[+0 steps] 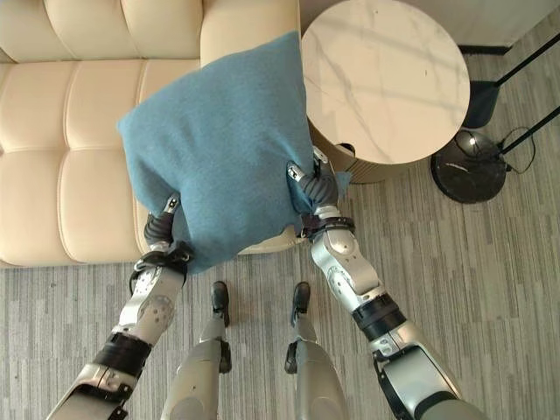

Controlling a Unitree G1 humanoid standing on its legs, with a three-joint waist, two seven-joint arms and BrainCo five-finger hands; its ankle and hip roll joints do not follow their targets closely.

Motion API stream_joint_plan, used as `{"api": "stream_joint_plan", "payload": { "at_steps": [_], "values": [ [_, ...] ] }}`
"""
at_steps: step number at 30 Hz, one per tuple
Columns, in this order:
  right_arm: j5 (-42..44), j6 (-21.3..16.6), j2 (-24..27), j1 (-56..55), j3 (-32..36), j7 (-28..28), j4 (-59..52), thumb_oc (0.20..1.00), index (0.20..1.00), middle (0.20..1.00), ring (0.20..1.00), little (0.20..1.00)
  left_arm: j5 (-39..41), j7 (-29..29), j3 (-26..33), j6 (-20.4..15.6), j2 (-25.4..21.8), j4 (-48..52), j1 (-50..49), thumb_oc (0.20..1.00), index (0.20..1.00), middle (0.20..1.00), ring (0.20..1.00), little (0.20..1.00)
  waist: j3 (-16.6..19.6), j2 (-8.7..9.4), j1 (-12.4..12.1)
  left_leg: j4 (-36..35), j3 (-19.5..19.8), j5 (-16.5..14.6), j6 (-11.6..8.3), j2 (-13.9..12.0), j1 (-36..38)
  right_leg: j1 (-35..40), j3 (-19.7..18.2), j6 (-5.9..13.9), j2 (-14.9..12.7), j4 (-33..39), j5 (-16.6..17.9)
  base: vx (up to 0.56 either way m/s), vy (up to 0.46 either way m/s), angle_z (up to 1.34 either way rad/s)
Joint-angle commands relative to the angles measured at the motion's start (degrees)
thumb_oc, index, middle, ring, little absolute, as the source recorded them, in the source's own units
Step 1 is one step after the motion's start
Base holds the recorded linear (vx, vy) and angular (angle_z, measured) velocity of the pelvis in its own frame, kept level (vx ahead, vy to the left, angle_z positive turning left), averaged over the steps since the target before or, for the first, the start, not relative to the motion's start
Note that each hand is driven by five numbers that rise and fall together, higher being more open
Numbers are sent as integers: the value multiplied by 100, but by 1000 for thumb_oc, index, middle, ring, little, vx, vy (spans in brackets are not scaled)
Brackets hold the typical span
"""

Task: Pick up all the scattered cushions and arrange them neatly on the sofa.

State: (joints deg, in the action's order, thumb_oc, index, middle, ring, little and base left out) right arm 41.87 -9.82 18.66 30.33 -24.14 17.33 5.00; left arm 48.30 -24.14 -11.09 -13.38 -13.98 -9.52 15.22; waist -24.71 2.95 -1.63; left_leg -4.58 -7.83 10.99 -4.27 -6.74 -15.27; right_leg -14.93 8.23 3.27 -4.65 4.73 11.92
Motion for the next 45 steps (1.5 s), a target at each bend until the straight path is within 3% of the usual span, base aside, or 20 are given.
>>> {"api": "stream_joint_plan", "payload": {
  "at_steps": [1, 2, 8, 14, 19, 21, 26, 29, 30, 31, 35, 40, 42, 44, 45],
  "values": [
    [657, -387, -1228, 171, -799, -1335, -739, 200, 200, 200, 200, 200, -120, 795, -806, -200, 449, 705, 634, 200, 200, 200, 200, 200, 657, 239, 25, -42, 169, -807, 27, 393, 333, 134, -102, 396, -221, -350, -1050, 43, 95, 6],
    [1234, -392, -1388, -164, -936, -1665, -860, 200, 200, 200, 200, 200, 222, 1037, -857, -173, 501, 851, 299, 200, 200, 200, 200, 200, 803, 210, 42, -42, 172, -833, 53, 423, 442, 273, -98, 417, -240, -323, -1035, 24, 77, 5],
    [2074, -342, -1202, -1017, -1189, -2128, -1118, 200, 200, 200, 200, 200, 727, 1491, -971, 9, 339, 1210, -586, 200, 200, 200, 200, 200, 1190, 130, 79, -42, 156, -934, 145, 505, 791, 656, -93, 493, -319, -250, -1028, 12, 98, 6],
    [2360, -84, -1004, -1601, -1271, -2464, -1371, 200, 200, 200, 200, 200, 986, 1820, -1068, 287, 194, 1322, -1152, 200, 200, 200, 200, 200, 1402, 115, 91, -42, 140, -1023, 226, 578, 975, 802, -118, 554, -384, -287, -1045, -10, 104, -1],
    [2412, 67, -1077, -1788, -1559, -2590, -1397, 200, 200, 200, 200, 200, 990, 1840, -1376, 407, 82, 1240, -1260, 200, 200, 200, 200, 200, 1346, 119, 119, -42, 5, -1024, 282, 598, 948, 627, -160, 673, -418, -473, -869, -126, 74, -5],
    [2508, 51, -1179, -1689, -1775, -2553, -1202, 200, 200, 200, 200, 200, 995, 1810, -1570, 405, 49, 1237, -1124, 200, 200, 200, 200, 200, 1265, 19, 80, -42, -122, -903, 320, 494, 836, 570, -138, 614, -299, -1019, -1134, -277, 55, -25],
    [2479, 77, -1324, -1574, -1985, -2544, -959, 200, 200, 200, 200, 200, 1152, 1905, -1763, 449, 50, 1355, -1120, 200, 200, 200, 200, 200, 1376, -33, -62, -42, -326, -824, 333, 421, 767, 922, -20, 489, -106, -1604, -1693, -112, 34, -27],
    [2479, 78, -1293, -1461, -1997, -2561, -795, 200, 200, 200, 200, 200, 1338, 2036, -1944, 506, 108, 1358, -1145, 200, 200, 200, 200, 200, 1557, 101, -262, -42, -403, -640, 303, 511, 546, 1380, -419, 374, 292, -1452, -1973, -134, -63, -41],
    [2478, 78, -1294, -1461, -1996, -2561, -795, 200, 200, 200, 200, 200, 1339, 2036, -1945, 506, 107, 1357, -1145, 200, 200, 200, 200, 200, 1554, 105, -266, -42, -407, -642, 303, 514, 551, 1384, -423, 375, 289, -1451, -1975, -228, -143, -6],
    [2392, 4, -1283, -1342, -1967, -2499, -826, 200, 200, 200, 200, 200, 1392, 2036, -1928, 476, 96, 1431, -1143, 200, 200, 200, 200, 200, 1563, 181, -378, -37, -460, -448, 266, 512, 378, 1590, -473, 183, 409, -1068, -2163, -118, -91, -16],
    [2375, -56, -1260, -1240, -1985, -2462, -804, 200, 200, 200, 200, 200, 1439, 1981, -1864, 438, 97, 1479, -1123, 200, 200, 200, 200, 200, 1528, 198, -430, 32, -378, -236, 143, 442, 235, 1711, -539, 2, 594, -688, -2244, -163, -174, -4],
    [2239, -245, -1149, -1068, -1839, -2302, -784, 200, 200, 200, 200, 200, 1396, 1927, -1769, 394, 86, 1560, -1183, 200, 200, 200, 200, 200, 1214, 30, -491, 272, 41, 65, -187, 395, -101, 1697, -192, -163, 735, -587, -2227, -203, -149, 46],
    [2160, -294, -1106, -1006, -1799, -2251, -755, 200, 200, 200, 200, 200, 1372, 1926, -1734, 389, 81, 1558, -1170, 200, 200, 200, 200, 200, 1187, 36, -466, 344, 87, -23, -188, 401, -108, 1635, -83, -160, 677, -597, -2176, -175, -18, 49],
    [1963, -264, -1043, -891, -1768, -2205, -735, 200, 200, 200, 200, 200, 1314, 1919, -1653, 419, 59, 1586, -1184, 200, 200, 200, 200, 200, 1207, 130, -376, 723, -27, -366, -40, 298, 23, 1541, 233, -105, 419, -540, -2038, -173, 4, 34],
    [1963, -264, -1042, -890, -1768, -2205, -734, 200, 200, 200, 200, 200, 1314, 1919, -1653, 419, 60, 1586, -1183, 200, 200, 200, 200, 200, 1218, 126, -373, 727, -22, -362, -40, 293, 5, 1527, 236, -106, 424, -537, -2030, -75, 8, 86]
  ]
}}
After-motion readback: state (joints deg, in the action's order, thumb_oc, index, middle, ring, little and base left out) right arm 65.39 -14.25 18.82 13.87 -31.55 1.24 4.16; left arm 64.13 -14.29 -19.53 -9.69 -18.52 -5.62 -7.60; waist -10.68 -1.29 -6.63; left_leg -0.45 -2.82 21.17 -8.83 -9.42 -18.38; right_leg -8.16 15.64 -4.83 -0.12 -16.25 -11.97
